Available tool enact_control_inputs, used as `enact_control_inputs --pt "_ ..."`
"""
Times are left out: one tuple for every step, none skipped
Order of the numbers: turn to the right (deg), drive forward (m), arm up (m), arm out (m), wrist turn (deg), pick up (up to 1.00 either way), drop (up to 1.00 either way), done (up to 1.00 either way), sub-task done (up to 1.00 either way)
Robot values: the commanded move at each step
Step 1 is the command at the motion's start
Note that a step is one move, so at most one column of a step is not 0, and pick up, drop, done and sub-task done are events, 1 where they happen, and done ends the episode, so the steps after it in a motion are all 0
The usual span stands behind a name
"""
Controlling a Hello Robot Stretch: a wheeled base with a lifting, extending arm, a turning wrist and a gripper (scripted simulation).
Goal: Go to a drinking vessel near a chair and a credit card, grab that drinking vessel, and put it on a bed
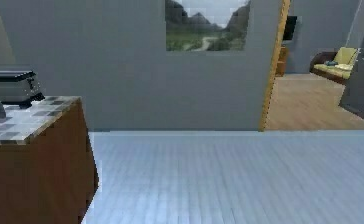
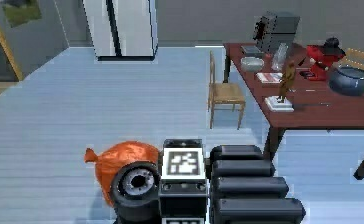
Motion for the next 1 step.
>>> enact_control_inputs --pt "0.0 0.75 0.0 0.0 0.0 0.0 0.0 0.0 0.0"
